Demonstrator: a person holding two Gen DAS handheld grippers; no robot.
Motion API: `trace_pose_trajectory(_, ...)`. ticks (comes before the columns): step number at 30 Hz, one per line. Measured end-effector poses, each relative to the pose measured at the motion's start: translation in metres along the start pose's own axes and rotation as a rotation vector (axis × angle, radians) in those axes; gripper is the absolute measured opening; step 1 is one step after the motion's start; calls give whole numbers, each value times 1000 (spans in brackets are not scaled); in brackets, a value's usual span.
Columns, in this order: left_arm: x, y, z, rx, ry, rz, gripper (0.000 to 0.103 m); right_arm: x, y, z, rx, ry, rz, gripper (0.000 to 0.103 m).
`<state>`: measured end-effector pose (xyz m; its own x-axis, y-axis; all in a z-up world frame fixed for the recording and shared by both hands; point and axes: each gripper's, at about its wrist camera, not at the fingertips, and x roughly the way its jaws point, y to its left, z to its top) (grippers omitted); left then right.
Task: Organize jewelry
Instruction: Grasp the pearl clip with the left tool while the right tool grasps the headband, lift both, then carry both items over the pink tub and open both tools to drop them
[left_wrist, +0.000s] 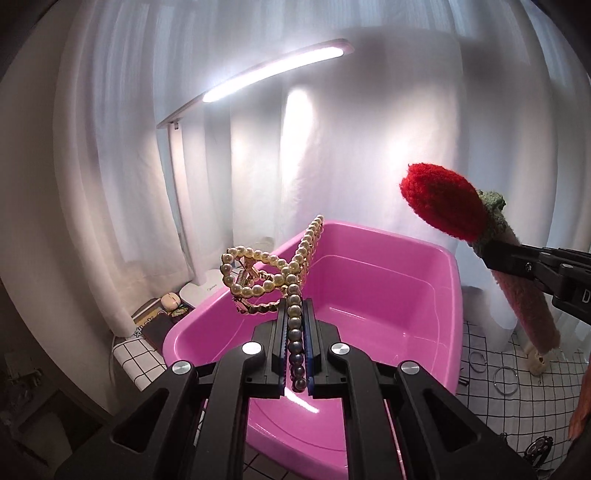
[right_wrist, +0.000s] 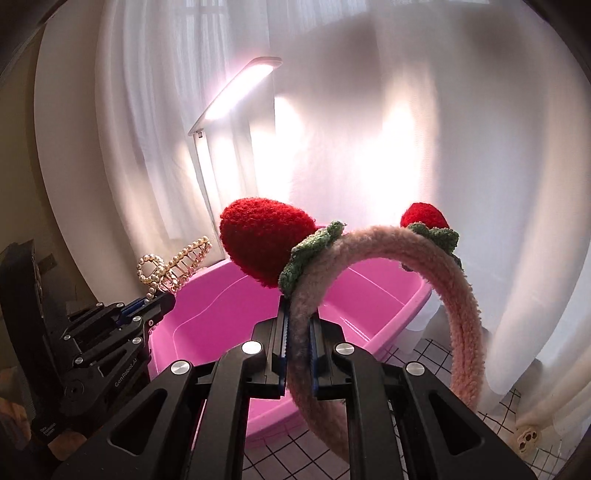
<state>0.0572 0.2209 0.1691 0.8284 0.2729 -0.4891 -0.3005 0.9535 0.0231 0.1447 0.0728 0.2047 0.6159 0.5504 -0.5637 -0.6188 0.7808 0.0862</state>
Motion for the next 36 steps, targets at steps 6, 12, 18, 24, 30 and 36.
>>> trace_pose_trajectory(6,45,15,-1,-4,86,48,8,68,23,11,-42,129,-23,9)
trace_pose_trajectory(12,79,20,-10,-9,172,57,8,116,29,3,-40,222,-56,9)
trace_pose_trajectory(18,80,24,-14,9,163,104,44,123,30,-1,-70,258,-97,47)
trace_pose_trajectory(24,68,34,-11,-45,128,103,79,107,26,1,-65,204,-149,56)
trace_pose_trajectory(30,61,31,-13,-32,112,114,80,96,20,-5,-37,190,-144,56)
trace_pose_trajectory(36,49,22,-16,-10,82,119,82,89,13,-15,-18,185,-145,56)
